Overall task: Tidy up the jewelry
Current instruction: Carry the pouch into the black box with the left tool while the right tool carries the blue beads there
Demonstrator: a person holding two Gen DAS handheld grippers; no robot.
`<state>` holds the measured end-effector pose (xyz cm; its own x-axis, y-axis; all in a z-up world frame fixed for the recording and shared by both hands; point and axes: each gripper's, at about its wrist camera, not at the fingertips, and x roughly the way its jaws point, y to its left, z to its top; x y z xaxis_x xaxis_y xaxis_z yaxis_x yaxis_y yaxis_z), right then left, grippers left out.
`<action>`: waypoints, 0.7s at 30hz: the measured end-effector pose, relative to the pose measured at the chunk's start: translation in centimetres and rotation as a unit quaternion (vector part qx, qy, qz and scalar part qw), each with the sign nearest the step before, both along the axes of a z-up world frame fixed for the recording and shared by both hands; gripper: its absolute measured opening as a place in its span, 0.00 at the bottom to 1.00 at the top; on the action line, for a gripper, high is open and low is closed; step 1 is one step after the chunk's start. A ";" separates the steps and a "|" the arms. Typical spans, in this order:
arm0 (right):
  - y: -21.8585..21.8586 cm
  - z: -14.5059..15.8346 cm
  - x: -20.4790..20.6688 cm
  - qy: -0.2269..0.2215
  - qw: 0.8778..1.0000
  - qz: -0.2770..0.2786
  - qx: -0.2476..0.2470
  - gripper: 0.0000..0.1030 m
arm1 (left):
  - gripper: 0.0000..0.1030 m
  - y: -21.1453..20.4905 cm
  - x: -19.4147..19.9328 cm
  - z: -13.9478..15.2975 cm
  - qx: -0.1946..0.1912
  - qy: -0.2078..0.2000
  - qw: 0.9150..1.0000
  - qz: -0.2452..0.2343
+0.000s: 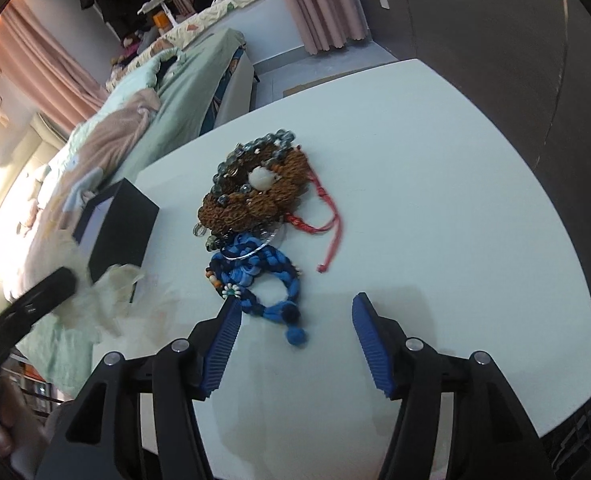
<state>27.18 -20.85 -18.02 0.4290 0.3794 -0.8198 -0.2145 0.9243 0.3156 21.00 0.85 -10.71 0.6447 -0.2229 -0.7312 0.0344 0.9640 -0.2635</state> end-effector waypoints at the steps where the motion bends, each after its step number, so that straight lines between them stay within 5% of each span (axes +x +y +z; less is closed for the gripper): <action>1: 0.6 -0.2 0.1 -0.001 1.000 -0.001 -0.014 0.53 | 0.11 0.4 -0.4 0.3 -0.001 -0.002 1.000 0.003; 3: 1.4 -0.3 0.1 -0.013 0.999 -0.005 -0.045 0.43 | 0.11 0.9 -1.0 0.7 -0.001 -0.006 1.000 0.006; 6: 2.0 -0.3 -0.3 -0.019 0.997 -0.005 -0.074 0.09 | 0.11 2.2 -2.0 1.4 0.001 -0.014 1.000 0.014; 21: -0.1 5.1 -2.9 -0.064 0.994 -0.005 0.092 0.08 | 0.11 9.0 -7.3 5.7 0.006 -0.052 0.997 0.063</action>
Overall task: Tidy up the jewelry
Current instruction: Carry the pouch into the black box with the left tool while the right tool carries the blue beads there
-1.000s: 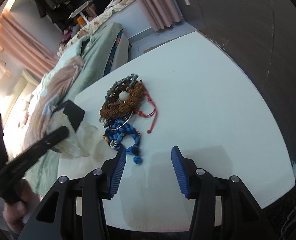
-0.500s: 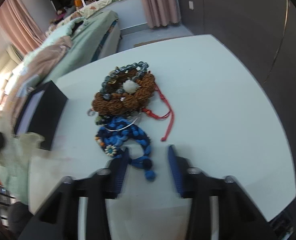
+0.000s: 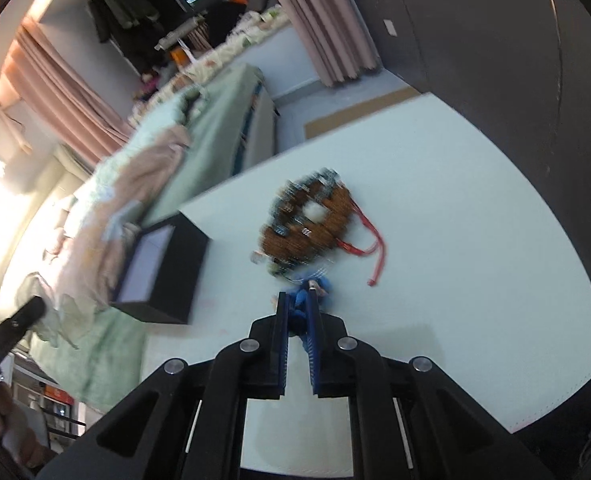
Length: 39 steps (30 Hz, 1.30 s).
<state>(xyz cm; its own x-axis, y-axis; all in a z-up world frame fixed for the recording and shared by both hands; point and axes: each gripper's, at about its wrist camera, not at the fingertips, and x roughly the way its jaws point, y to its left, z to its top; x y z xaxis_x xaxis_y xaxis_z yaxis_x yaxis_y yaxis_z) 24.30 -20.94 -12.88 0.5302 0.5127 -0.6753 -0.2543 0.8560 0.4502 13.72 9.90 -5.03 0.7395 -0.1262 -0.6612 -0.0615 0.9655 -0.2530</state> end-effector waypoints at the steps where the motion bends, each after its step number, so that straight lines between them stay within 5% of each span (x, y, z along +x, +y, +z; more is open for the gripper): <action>1: 0.2 0.9 -0.3 -0.009 1.000 0.003 0.002 0.08 | 0.11 0.4 -0.3 0.3 0.000 -0.003 1.000 0.004; 13: 7.2 8.6 -1.0 -0.068 0.993 0.091 0.024 0.08 | 0.11 4.8 -3.1 2.9 0.005 -0.027 0.999 0.047; 21: 13.1 9.8 0.8 -0.078 0.980 0.169 0.065 0.14 | 0.11 6.3 -3.3 3.4 0.013 -0.028 0.997 0.067; 23: 13.4 9.0 1.8 -0.069 0.983 0.161 0.063 0.67 | 0.11 6.5 -3.0 3.4 0.017 -0.026 0.997 0.068; 24: 13.0 8.8 1.9 -0.079 0.985 0.145 0.058 0.79 | 0.11 6.5 -2.8 3.4 0.019 -0.025 0.997 0.068; 27: 11.3 7.2 2.3 -0.070 0.987 0.137 0.051 0.71 | 0.11 6.2 -1.9 3.2 0.027 -0.019 0.997 0.063; 39: 5.5 4.0 3.9 -0.003 0.995 0.097 0.017 0.72 | 0.11 2.7 4.1 0.7 0.031 0.010 0.999 0.037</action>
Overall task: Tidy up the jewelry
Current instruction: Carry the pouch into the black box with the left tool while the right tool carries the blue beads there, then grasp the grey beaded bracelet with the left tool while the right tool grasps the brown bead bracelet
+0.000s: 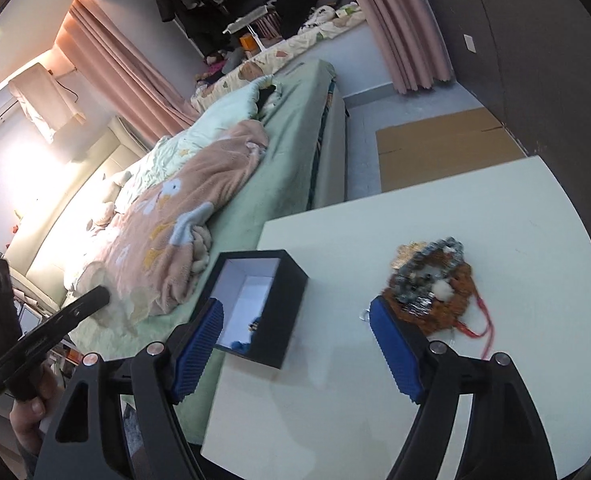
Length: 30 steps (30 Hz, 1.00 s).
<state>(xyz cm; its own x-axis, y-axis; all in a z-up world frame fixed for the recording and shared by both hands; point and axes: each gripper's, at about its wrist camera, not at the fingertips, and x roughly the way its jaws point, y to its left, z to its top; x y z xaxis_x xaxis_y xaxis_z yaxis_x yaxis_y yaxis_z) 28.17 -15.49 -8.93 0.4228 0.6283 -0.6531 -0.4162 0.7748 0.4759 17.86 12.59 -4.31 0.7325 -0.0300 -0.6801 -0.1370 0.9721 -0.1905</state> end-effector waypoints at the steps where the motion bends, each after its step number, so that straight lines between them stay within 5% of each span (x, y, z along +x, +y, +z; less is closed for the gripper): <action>1: -0.3 -0.1 0.1 0.001 1.000 -0.001 -0.002 0.72 | 0.11 -0.4 0.6 -0.3 0.000 0.003 1.000 -0.001; 2: -0.8 -0.3 0.2 0.003 1.000 -0.003 -0.004 0.72 | 0.15 -0.7 1.1 -0.5 0.000 0.007 1.000 -0.002; 4: -2.0 -0.6 0.6 0.010 1.000 -0.010 -0.008 0.72 | 0.55 -1.1 1.9 -0.9 -0.001 0.012 1.000 -0.002; 5: -2.7 -0.8 0.7 0.013 1.000 -0.013 -0.011 0.72 | 0.88 -1.6 2.1 -1.0 0.003 0.008 1.000 0.001; 6: -3.1 -0.9 0.9 0.015 1.000 -0.015 -0.013 0.72 | 0.94 -2.0 2.2 -1.0 0.008 -0.002 1.000 0.005; 26: -12.4 -2.2 2.9 0.058 0.993 -0.106 0.013 0.72 | 0.94 -11.6 7.5 -4.4 0.007 0.028 0.997 -0.072; 30: -13.8 -2.5 3.2 0.063 0.990 -0.127 0.020 0.72 | 0.80 -13.3 9.1 -5.1 0.007 0.033 0.996 -0.088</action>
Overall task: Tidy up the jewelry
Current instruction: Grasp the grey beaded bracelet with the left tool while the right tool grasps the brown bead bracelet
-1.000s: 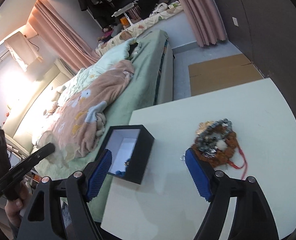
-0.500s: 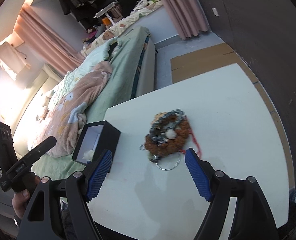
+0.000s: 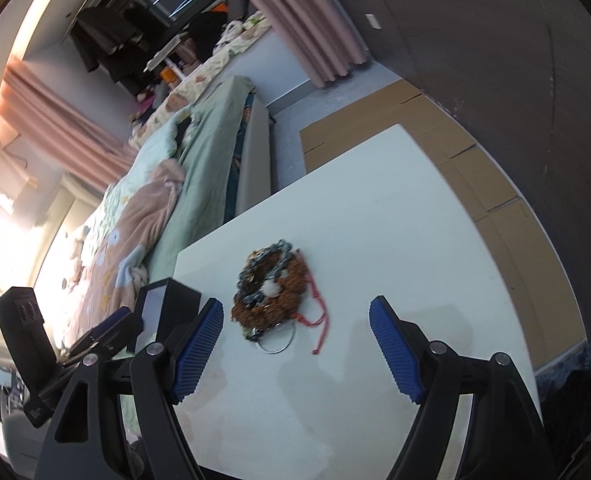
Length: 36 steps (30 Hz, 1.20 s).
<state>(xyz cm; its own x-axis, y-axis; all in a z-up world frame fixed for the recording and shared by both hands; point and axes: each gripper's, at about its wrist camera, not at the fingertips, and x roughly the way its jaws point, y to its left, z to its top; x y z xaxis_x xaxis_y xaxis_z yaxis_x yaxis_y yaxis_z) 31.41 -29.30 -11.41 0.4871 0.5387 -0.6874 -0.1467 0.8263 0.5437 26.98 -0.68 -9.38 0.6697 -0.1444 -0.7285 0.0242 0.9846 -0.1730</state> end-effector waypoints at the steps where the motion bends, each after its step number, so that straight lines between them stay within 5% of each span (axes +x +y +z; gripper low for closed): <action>1: -0.3 -0.2 0.1 0.003 1.000 -0.005 0.001 0.72 | 0.79 -0.5 0.6 -0.3 0.002 0.002 1.000 -0.005; 8: -1.1 -0.9 0.6 0.014 1.000 -0.022 -0.004 0.71 | 0.64 -2.7 3.9 -2.4 0.008 0.026 0.999 -0.031; 16: -1.4 -1.5 1.3 0.023 0.999 -0.031 -0.008 0.70 | 0.60 -4.6 6.3 -4.8 0.025 0.044 0.997 -0.050; 19: -1.3 -1.7 1.5 0.026 0.999 -0.031 -0.011 0.70 | 0.51 -4.7 7.0 -5.6 0.026 0.056 0.997 -0.047; 24: -0.9 -1.9 1.6 0.028 0.999 -0.027 -0.016 0.70 | 0.12 -4.5 6.9 -6.8 0.040 0.059 0.996 -0.045; 36: 1.6 -2.6 2.2 0.039 0.999 -0.007 -0.021 0.64 | 0.09 -0.8 5.3 -3.9 -0.065 0.042 0.996 -0.041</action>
<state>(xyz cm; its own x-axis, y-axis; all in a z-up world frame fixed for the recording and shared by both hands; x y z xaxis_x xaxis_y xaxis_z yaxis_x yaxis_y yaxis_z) 33.64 -27.69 -14.02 0.4388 0.5020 -0.7453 -0.0944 0.8505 0.5174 32.30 -1.43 -13.33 0.5885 -0.2931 -0.7535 0.0841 0.9491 -0.3035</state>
